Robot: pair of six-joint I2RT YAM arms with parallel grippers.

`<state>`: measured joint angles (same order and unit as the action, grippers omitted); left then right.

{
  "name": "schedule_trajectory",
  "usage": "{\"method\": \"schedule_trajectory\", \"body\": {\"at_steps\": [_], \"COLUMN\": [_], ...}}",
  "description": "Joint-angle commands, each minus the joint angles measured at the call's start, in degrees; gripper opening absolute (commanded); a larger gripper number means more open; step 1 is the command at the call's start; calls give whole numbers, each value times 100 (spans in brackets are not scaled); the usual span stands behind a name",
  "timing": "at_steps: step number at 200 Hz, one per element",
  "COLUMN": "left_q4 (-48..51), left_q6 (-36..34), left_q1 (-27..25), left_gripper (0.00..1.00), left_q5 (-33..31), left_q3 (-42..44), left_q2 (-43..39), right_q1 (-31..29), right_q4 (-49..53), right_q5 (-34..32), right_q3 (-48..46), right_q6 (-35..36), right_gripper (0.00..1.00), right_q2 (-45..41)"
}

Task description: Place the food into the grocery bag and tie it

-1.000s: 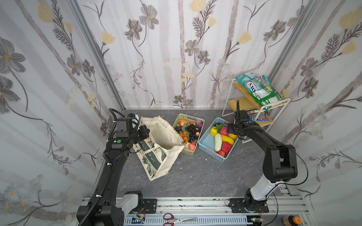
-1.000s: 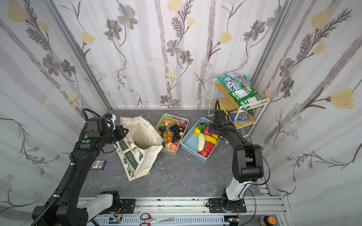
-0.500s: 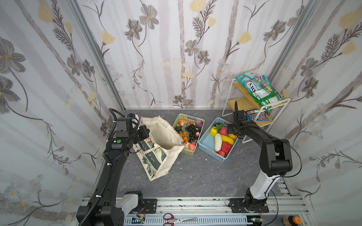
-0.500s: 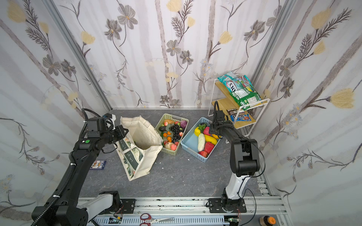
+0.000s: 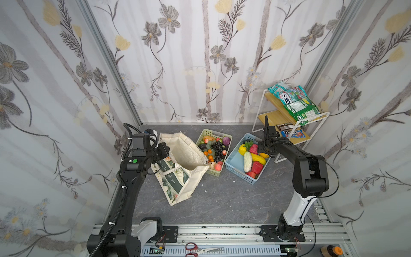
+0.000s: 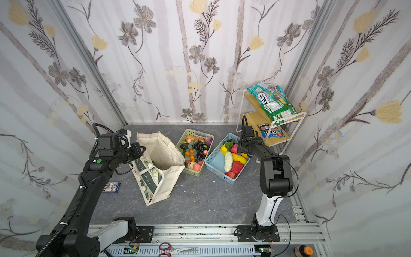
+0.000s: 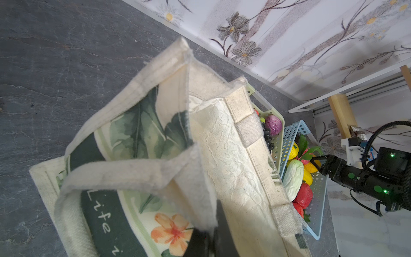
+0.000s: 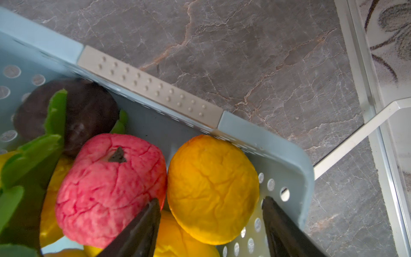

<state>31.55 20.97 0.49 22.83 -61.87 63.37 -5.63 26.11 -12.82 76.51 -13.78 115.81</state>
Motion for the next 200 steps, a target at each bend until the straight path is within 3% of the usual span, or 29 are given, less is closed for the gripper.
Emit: {"method": "schedule_trajectory", "body": {"at_steps": [1, 200], "left_q4": [-264, -241], "left_q6": [-49, -102], "left_q1": [4, 5], "left_gripper": [0, 0], "left_q5": [-50, -68], "left_q3": [16, -1], "left_q2": [-36, -44], "right_q1": [-2, -52], "right_q4": [20, 120], "right_q5": [-67, 412], "right_q3": [72, 228], "right_q6": [26, 8], "right_gripper": [73, 77], "right_q2": [94, 703]}}
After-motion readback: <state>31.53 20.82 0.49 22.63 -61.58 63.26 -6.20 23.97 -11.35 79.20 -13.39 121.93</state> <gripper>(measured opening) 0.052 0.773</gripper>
